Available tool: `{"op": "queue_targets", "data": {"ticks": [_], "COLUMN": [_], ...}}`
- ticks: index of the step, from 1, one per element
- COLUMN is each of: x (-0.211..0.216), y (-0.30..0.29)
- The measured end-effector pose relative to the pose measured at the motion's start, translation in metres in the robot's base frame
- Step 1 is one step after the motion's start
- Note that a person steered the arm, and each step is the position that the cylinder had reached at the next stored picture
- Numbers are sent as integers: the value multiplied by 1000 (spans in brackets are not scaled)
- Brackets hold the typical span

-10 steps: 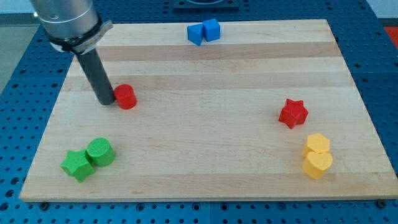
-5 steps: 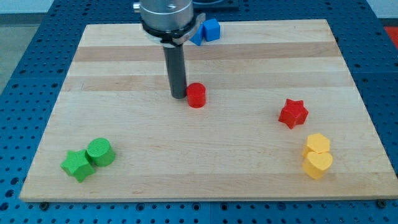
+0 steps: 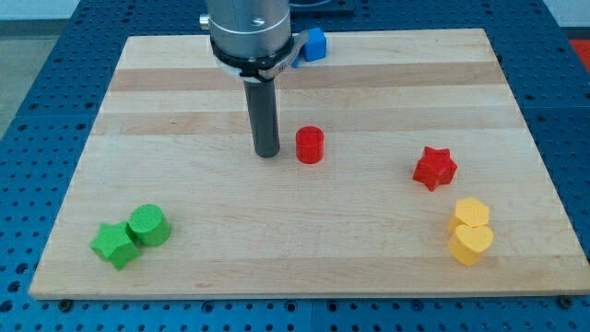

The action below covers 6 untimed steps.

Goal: Slide the red circle towards the center right

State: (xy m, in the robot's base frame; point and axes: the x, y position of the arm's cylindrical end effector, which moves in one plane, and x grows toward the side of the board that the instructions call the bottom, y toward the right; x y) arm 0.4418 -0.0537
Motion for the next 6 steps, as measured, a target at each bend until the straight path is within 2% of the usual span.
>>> {"op": "queue_targets", "data": {"ticks": [3,6], "x": [0,-4], "y": [15,86]}}
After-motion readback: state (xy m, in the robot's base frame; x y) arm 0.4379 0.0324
